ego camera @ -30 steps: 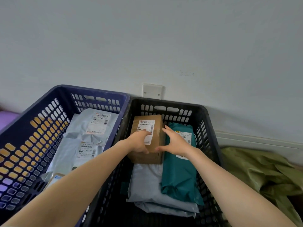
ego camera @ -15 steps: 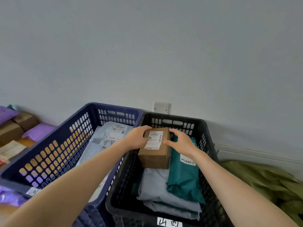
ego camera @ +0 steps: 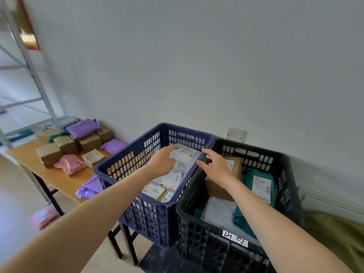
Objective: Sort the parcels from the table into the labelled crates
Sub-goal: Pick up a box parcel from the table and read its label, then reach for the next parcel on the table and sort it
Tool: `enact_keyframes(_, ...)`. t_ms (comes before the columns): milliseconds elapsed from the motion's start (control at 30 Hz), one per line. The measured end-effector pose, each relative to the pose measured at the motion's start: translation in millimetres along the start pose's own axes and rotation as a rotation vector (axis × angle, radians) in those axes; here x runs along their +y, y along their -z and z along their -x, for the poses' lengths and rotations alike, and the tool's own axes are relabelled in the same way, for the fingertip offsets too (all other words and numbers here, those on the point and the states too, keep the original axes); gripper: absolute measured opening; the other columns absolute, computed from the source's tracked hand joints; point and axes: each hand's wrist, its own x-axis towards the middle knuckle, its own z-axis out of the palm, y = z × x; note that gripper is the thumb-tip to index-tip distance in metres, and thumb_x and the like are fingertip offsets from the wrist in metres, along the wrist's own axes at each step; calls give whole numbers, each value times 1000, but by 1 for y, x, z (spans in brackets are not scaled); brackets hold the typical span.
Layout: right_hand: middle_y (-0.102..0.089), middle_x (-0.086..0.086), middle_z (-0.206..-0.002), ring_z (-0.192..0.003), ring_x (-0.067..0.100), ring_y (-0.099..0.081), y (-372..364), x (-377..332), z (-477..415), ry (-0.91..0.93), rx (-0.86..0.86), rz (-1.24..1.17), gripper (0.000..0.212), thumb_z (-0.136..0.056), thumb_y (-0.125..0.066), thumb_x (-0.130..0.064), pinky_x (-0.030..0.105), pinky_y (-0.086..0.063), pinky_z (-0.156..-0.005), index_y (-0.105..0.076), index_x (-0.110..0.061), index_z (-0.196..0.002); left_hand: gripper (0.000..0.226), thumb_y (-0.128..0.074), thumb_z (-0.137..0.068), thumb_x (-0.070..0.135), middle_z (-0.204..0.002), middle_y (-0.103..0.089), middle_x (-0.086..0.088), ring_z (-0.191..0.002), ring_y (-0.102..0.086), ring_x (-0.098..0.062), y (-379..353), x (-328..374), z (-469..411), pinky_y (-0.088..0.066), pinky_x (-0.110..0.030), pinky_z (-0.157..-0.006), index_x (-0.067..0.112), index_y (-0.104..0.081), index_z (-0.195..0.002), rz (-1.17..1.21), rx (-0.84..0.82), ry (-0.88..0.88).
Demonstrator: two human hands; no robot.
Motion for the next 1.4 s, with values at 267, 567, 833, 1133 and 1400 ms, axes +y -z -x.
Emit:
enact_keyframes(267,-45,6,-145,-133,20,-41,-76,-63,-8,91,-129,-41,50,-94,-56,-23,38,-36,-109,-42,-14,-142,53,-45,-91,-1,-136,-55,-6,-113,-55,-21,60,-63,51,-42,-28,-95,18,-45,-140,11,169,157)
enact_keyframes(567,-47,5,-144,-130,19,-45,-197,-148,-41,195,-214,-14,48,-96,-54,-21,35,-38,-106,-42,-13,-142,54,-43,-88,-5,-129,-59,-7,-114,-55,-25,142,-178,77,-40,-22,-84,16,-47,-138,13,271,264)
enact_keyframes(833,-50,12,-139,-127,23,-48,-309,-209,-81,114,-231,-62,46,-94,-55,-12,34,-40,-103,-46,-8,-139,55,-45,-88,-3,-116,-63,-8,-92,-63,-20,216,-299,80,-52,-26,-71,23,-49,-136,65,276,318)
enact_keyframes(1133,-54,9,-136,-120,21,-54,-419,-245,-116,-21,-202,-137,43,-94,-57,-12,25,-44,-90,-48,-9,-136,58,-44,-87,-8,-137,-52,-9,-124,-49,-24,280,-422,79,-43,-24,-85,17,-46,-140,75,253,361)
enact_keyframes(1400,-56,13,-132,-117,23,-57,-496,-263,-168,-40,-222,-131,43,-91,-58,-8,26,-44,-94,-51,-5,-133,63,-43,-82,-11,-144,-46,-6,-134,-40,-23,299,-505,63,-37,-41,-109,17,-48,-139,66,244,411)
